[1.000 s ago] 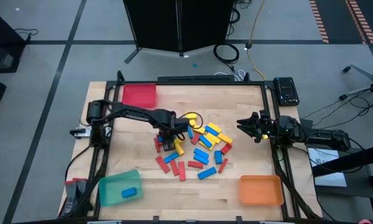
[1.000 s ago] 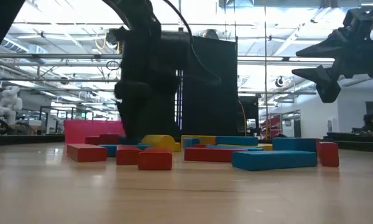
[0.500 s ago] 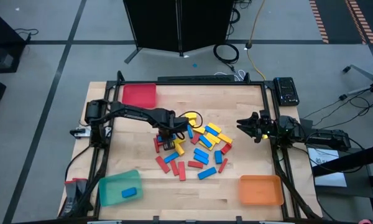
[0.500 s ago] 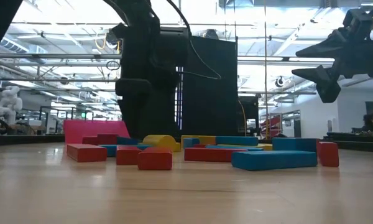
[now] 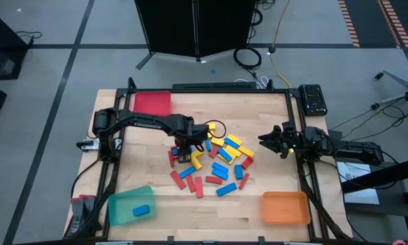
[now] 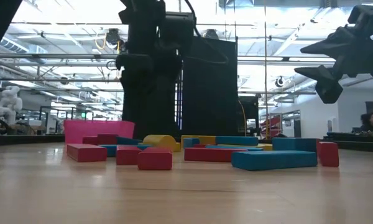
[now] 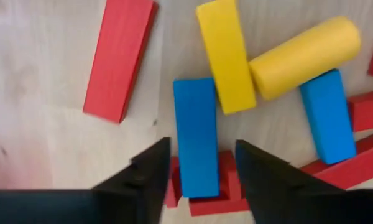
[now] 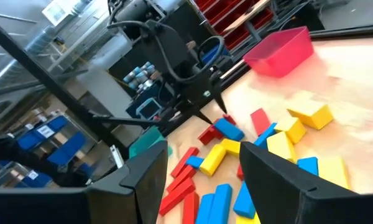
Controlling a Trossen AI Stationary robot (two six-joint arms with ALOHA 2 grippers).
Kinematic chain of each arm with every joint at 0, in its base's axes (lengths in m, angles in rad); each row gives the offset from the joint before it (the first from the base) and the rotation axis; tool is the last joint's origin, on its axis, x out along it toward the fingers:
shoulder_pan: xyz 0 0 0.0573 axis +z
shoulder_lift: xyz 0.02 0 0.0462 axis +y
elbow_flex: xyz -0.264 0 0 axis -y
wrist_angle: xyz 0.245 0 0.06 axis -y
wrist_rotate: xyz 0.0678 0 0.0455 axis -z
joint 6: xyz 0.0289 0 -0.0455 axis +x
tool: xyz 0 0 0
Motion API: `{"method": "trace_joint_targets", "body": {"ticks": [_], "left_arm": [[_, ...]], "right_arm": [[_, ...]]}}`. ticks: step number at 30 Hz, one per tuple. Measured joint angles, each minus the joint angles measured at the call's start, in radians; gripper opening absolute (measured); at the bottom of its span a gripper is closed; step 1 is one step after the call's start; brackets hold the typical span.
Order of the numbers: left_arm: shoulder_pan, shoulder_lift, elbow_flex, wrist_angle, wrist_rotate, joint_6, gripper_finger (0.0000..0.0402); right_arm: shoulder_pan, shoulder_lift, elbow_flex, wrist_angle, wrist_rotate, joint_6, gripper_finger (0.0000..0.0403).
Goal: Sort blocks
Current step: Put the blue block into the green bin
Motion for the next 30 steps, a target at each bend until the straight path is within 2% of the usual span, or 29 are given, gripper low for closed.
{"method": "trace_joint_targets", "body": {"ticks": [6,11,16,23,26,30], "left_arm": [[-0.013,0.0,-0.035,0.01,-0.022,0.009,0.0304],[-0.015,0.0,-0.088,0.037,-0.081,0.018,0.0343],[-0.015,0.0,-0.136,0.119,-0.034,0.021,0.0344],[0.004,0.0,-0.207,0.187,-0.033,-0.031,0.0341],[0.003,0.0,-0.246,0.205,-0.03,-0.031,0.0317],[0.002,-0.006,-0.277,0.243,-0.018,-0.032,0.0264]], "right_arm": [[0.0,0.0,0.0,0.0,-0.018,-0.003,0.0199],[0.0,0.0,0.0,0.0,-0.024,-0.004,0.0199],[0.0,0.0,0.0,0.0,-0.024,-0.007,0.0199],[0.0,0.0,0.0,-0.001,-0.023,-0.008,0.0199],[0.0,0.0,0.0,-0.001,-0.023,-0.008,0.0199],[0.0,0.0,0.0,-0.001,-0.022,-0.008,0.0199]]}}
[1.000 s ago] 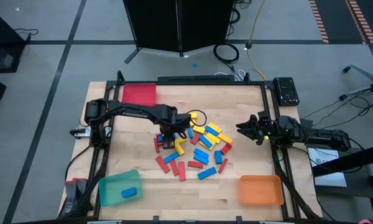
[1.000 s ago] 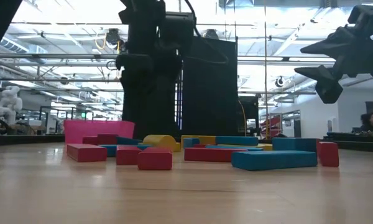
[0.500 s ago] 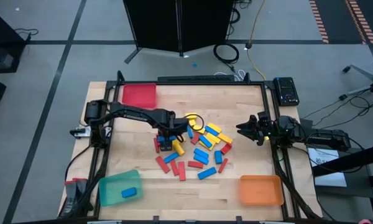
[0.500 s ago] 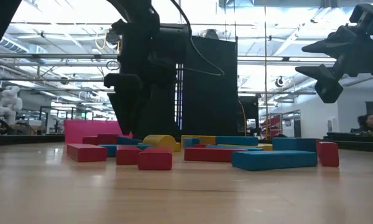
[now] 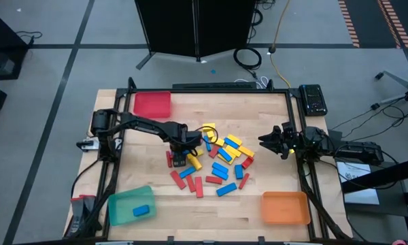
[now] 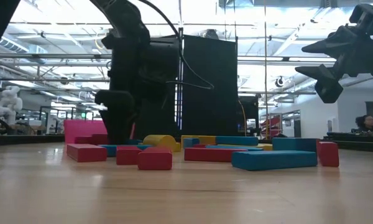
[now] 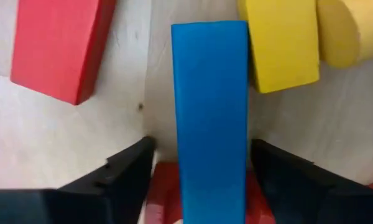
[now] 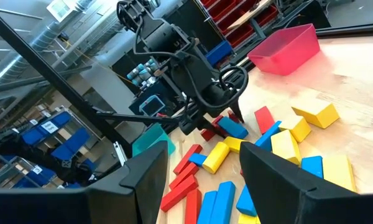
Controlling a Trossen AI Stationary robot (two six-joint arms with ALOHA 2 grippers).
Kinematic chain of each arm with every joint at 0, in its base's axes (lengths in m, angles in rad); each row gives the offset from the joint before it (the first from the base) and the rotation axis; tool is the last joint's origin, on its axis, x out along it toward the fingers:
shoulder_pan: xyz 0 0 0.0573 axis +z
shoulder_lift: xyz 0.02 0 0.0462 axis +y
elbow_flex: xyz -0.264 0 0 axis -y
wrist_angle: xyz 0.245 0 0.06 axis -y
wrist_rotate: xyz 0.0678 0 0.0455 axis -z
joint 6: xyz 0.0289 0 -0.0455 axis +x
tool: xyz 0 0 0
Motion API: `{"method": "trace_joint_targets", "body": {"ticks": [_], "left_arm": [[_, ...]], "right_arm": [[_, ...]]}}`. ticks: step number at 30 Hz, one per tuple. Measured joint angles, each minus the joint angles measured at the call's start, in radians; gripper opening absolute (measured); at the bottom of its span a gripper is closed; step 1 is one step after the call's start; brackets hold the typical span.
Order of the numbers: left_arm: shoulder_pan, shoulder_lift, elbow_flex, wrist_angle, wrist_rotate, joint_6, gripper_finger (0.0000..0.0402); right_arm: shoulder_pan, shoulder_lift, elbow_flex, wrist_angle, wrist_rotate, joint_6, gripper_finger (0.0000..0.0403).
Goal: Sort blocks
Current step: Put the blue block into the green bin
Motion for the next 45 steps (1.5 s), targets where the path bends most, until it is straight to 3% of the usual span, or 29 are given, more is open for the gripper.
{"method": "trace_joint_targets", "body": {"ticks": [4,10,11,23,28,32,38,45], "left_arm": [[-0.002,0.002,0.006,0.001,-0.007,-0.025,0.0198],[0.0,0.008,0.037,-0.002,-0.032,-0.025,0.0063],[0.0,0.008,0.04,0.001,-0.037,-0.026,0.0057],[0.001,-0.074,0.058,-0.033,-0.046,-0.132,0.0059],[0.0,-0.206,0.114,-0.036,-0.051,-0.217,0.0059],[-0.034,-0.383,0.143,-0.038,-0.086,-0.324,0.0059],[-0.192,-0.621,0.146,-0.187,-0.189,-0.594,0.0059],[-0.497,-0.674,0.146,-0.487,-0.285,-1.149,0.0059]], "right_arm": [[0.0,0.0,0.0,0.0,0.001,0.004,0.0199],[0.0,0.0,0.0,-0.002,0.005,0.006,0.0199],[0.0,0.0,0.0,-0.002,0.005,0.007,0.0199],[0.0,0.004,0.0,-0.004,0.007,0.005,0.0199],[0.0,0.015,0.0,-0.005,0.007,0.004,0.0199],[0.0,0.022,0.0,-0.005,0.006,0.005,0.0199],[0.0,0.027,0.0,-0.005,0.006,0.017,0.0199],[0.0,0.03,0.0,-0.006,0.012,0.008,0.0199]]}}
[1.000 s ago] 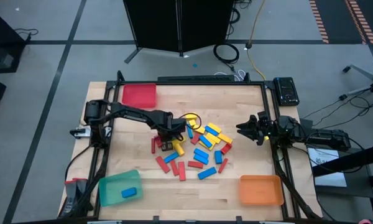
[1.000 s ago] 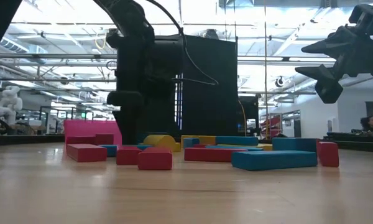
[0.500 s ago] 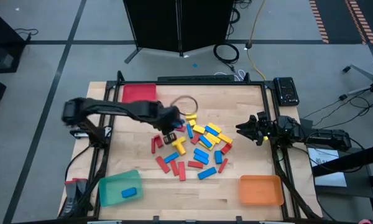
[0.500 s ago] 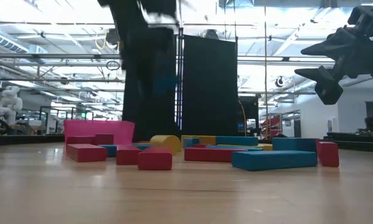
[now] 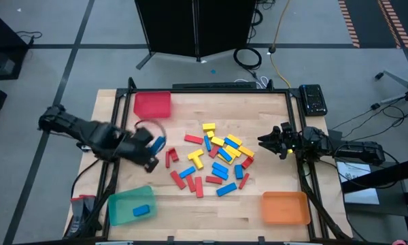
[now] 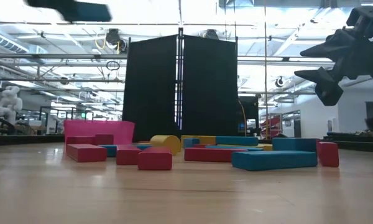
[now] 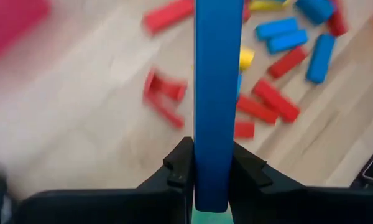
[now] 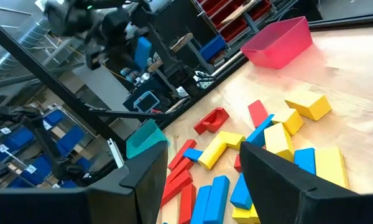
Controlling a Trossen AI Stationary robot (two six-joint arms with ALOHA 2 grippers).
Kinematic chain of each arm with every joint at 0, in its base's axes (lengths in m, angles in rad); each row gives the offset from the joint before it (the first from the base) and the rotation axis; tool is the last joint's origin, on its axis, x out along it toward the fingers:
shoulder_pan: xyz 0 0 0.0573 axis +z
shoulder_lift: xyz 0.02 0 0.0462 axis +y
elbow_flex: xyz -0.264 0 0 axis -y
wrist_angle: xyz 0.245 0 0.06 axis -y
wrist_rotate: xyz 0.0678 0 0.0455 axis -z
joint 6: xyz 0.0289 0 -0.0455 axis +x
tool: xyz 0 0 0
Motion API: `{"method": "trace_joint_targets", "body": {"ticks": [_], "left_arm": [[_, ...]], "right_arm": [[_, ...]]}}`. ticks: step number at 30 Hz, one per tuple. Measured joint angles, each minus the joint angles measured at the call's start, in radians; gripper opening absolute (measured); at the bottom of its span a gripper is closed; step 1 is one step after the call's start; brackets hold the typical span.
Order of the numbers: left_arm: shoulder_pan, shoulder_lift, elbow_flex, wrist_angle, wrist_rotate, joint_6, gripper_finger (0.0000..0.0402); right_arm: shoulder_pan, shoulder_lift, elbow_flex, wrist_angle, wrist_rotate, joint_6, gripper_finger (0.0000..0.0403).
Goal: Sort blocks
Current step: Put the blue block into the green bin
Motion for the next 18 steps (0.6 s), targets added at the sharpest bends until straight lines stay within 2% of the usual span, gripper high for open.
{"method": "trace_joint_targets", "body": {"ticks": [3,8,11,18], "left_arm": [[-0.132,0.032,0.0,-0.034,-0.003,-0.208,0.0059],[-0.316,0.124,0.0,-0.034,0.06,-0.409,0.0059],[-0.401,0.183,0.0,-0.038,0.11,-0.456,0.0059],[-0.571,0.276,-0.001,-0.075,0.118,-0.449,0.0059]], "right_arm": [[0.0,0.003,0.0,-0.003,0.022,0.0,0.0199],[0.0,0.006,0.0,-0.004,0.04,0.0,0.0199],[0.0,0.006,0.0,-0.004,0.041,0.019,0.0199],[0.0,0.006,0.0,-0.004,0.041,0.054,0.0199]]}}
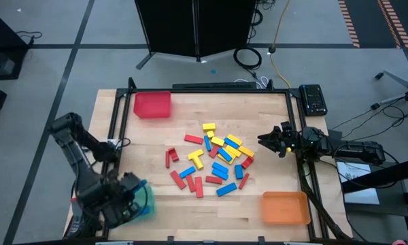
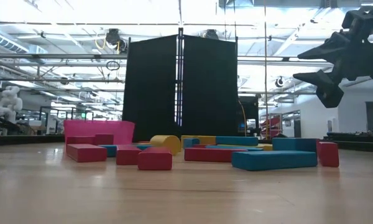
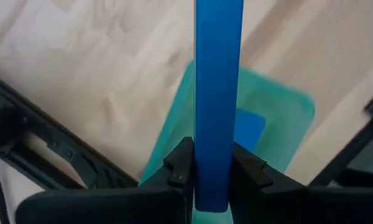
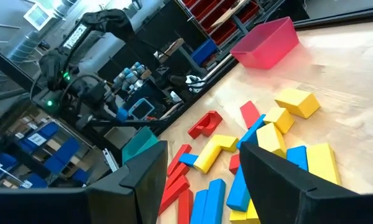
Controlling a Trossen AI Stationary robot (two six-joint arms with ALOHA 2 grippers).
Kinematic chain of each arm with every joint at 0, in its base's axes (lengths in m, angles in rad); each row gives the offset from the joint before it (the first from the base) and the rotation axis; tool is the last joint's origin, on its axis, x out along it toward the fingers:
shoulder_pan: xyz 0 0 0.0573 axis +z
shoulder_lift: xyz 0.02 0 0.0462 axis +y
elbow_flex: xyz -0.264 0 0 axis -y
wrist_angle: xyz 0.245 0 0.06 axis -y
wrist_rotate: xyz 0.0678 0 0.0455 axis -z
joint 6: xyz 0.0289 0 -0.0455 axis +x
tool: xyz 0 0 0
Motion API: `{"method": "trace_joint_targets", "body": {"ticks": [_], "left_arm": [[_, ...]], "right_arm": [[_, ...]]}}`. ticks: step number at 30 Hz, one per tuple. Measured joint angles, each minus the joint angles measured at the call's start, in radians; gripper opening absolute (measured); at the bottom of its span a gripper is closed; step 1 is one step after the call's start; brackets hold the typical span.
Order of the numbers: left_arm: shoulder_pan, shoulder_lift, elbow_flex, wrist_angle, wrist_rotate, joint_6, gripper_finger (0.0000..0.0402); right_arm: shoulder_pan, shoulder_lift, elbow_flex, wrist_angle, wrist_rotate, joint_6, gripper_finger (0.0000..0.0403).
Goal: Sort blocks
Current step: Put the blue block into the green bin
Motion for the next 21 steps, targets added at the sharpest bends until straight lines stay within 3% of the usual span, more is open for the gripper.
{"method": "trace_joint_targets", "body": {"ticks": [11,15,21], "left_arm": [[-0.208,0.128,-0.014,0.02,0.046,-0.13,0.0059],[-0.235,0.139,-0.088,0.127,0.106,-0.131,0.0059],[-0.237,0.139,-0.197,0.282,0.11,-0.123,0.0059]], "right_arm": [[0.0,0.0,0.0,0.0,0.001,0.002,0.0199],[0.0,0.0,0.0,0.0,0.001,0.002,0.0199],[0.0,0.0,0.0,0.001,0.003,0.002,0.0199]]}}
